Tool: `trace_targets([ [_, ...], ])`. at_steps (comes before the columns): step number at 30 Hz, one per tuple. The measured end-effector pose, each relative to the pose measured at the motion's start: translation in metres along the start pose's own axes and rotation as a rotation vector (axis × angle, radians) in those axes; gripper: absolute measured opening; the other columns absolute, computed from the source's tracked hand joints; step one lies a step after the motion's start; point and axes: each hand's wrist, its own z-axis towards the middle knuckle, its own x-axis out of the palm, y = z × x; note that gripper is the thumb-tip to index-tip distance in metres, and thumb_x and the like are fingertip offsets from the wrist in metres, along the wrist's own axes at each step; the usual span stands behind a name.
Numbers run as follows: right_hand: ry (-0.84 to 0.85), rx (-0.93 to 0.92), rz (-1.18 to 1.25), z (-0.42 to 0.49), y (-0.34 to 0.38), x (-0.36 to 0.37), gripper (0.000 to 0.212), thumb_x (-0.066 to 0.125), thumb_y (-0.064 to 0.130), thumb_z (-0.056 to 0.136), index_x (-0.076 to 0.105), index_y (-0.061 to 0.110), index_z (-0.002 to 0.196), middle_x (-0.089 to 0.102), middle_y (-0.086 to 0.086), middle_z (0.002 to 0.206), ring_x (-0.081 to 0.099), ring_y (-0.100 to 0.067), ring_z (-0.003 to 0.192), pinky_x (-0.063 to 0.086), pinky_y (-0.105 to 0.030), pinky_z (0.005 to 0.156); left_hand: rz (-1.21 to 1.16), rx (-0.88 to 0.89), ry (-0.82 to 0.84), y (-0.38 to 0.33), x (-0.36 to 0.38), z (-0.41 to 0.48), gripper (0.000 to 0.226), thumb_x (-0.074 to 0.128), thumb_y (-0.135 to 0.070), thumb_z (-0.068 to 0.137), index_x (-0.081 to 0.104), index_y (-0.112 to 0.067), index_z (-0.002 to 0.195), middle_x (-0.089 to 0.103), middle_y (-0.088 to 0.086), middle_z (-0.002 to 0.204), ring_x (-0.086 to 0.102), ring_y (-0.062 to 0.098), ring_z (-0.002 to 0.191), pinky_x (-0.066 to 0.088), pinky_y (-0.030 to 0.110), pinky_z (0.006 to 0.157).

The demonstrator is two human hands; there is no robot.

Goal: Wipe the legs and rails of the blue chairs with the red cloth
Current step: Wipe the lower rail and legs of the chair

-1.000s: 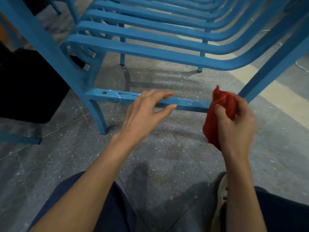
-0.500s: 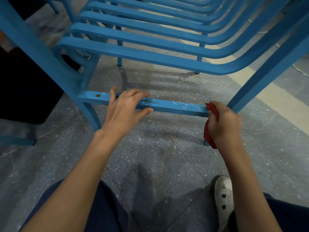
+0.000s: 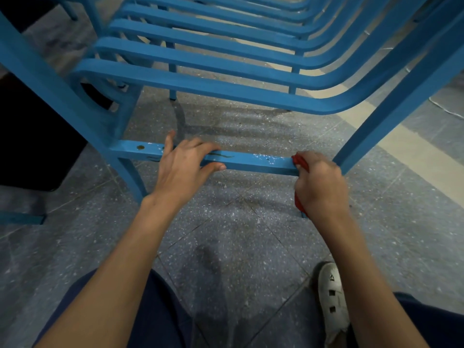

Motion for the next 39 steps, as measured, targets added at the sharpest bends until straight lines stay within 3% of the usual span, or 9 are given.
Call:
trace_targets([
  [4, -0.043, -0.147, 0.211, -0.021, -0.017, -0.009, 0.029, 0.054, 0.0, 0.091, 0.068, 0.012, 0.114, 0.069, -0.004, 0.112, 0.066, -0.024, 0.098, 0.044, -0.024, 0.095, 0.006, 0.026, -0.014, 0.003, 0.002, -0.001, 0.041, 0.06, -0.046, 0.083, 0.064, -0.021, 0.115, 0.067, -0.002, 0.105, 0.061, 0.023, 0.1, 0.009, 0.047, 0.114],
  [7, -0.038, -0.067, 0.162, -0.016, -0.03, -0.014, 0.027, 0.051, 0.006, 0.093, 0.067, 0.016, 0.113, 0.071, -0.008, 0.105, 0.068, -0.032, 0.087, 0.054, -0.037, 0.085, -0.017, 0.043, -0.021, 0.005, 0.003, -0.001, 0.044, 0.06, -0.048, 0.083, 0.064, -0.02, 0.117, 0.068, 0.0, 0.105, 0.061, 0.022, 0.1, 0.013, 0.045, 0.114],
  [13, 0.031, 0.002, 0.067, 0.005, -0.006, 0.002, 0.023, 0.05, 0.022, 0.098, 0.065, 0.007, 0.105, 0.067, -0.015, 0.105, 0.059, -0.035, 0.093, 0.047, -0.042, 0.085, -0.043, 0.047, -0.047, 0.006, 0.005, -0.001, 0.046, 0.062, -0.047, 0.082, 0.064, -0.018, 0.118, 0.069, 0.001, 0.105, 0.061, 0.023, 0.1, 0.02, 0.042, 0.113],
  [17, 0.019, -0.17, 0.157, -0.011, -0.004, 0.003, 0.025, 0.058, 0.011, 0.094, 0.067, 0.003, 0.116, 0.068, -0.011, 0.12, 0.062, -0.027, 0.112, 0.035, -0.021, 0.104, -0.067, 0.045, -0.06, 0.005, 0.004, 0.0, 0.046, 0.065, -0.045, 0.08, 0.065, -0.018, 0.117, 0.069, 0.0, 0.108, 0.06, 0.022, 0.1, 0.027, 0.04, 0.109],
  [21, -0.034, -0.133, 0.175, -0.022, -0.016, -0.014, 0.024, 0.06, 0.004, 0.091, 0.071, 0.008, 0.112, 0.073, -0.011, 0.107, 0.067, -0.026, 0.096, 0.037, -0.009, 0.092, -0.074, -0.009, 0.012, 0.001, -0.005, 0.004, 0.045, 0.064, -0.046, 0.081, 0.063, -0.025, 0.121, 0.068, -0.002, 0.11, 0.057, 0.021, 0.102, 0.039, 0.037, 0.092],
  [26, 0.08, 0.167, 0.019, 0.012, -0.006, -0.016, 0.026, 0.049, 0.019, 0.098, 0.07, 0.01, 0.107, 0.068, -0.02, 0.093, 0.062, -0.037, 0.084, 0.051, -0.039, 0.08, 0.035, -0.034, 0.17, -0.005, -0.019, 0.013, 0.042, 0.061, -0.051, 0.083, 0.063, -0.031, 0.119, 0.069, 0.0, 0.098, 0.06, 0.023, 0.091, 0.037, 0.03, 0.07],
  [30, 0.1, 0.078, -0.013, 0.019, 0.014, 0.003, 0.025, 0.047, 0.017, 0.097, 0.069, 0.005, 0.099, 0.066, -0.02, 0.091, 0.061, -0.038, 0.084, 0.053, -0.046, 0.081, 0.086, -0.056, 0.248, -0.008, -0.025, 0.018, 0.046, 0.059, -0.054, 0.083, 0.059, -0.034, 0.124, 0.068, 0.001, 0.101, 0.058, 0.024, 0.095, 0.035, 0.03, 0.071],
  [35, 0.017, -0.229, 0.166, -0.006, -0.008, 0.001, 0.022, 0.06, 0.005, 0.091, 0.07, 0.004, 0.109, 0.071, -0.012, 0.11, 0.064, -0.028, 0.103, 0.039, -0.021, 0.1, 0.051, -0.051, 0.221, -0.008, -0.023, 0.012, 0.043, 0.059, -0.051, 0.084, 0.061, -0.03, 0.121, 0.068, 0.001, 0.101, 0.059, 0.024, 0.093, 0.039, 0.032, 0.073],
  [39, -0.054, -0.216, 0.172, -0.017, -0.032, -0.006, 0.027, 0.062, 0.002, 0.089, 0.07, 0.006, 0.115, 0.07, -0.011, 0.115, 0.066, -0.027, 0.105, 0.032, -0.009, 0.101, 0.017, -0.034, 0.166, -0.002, -0.013, 0.008, 0.045, 0.06, -0.05, 0.084, 0.059, -0.03, 0.124, 0.068, -0.002, 0.105, 0.059, 0.02, 0.095, 0.041, 0.033, 0.076],
])
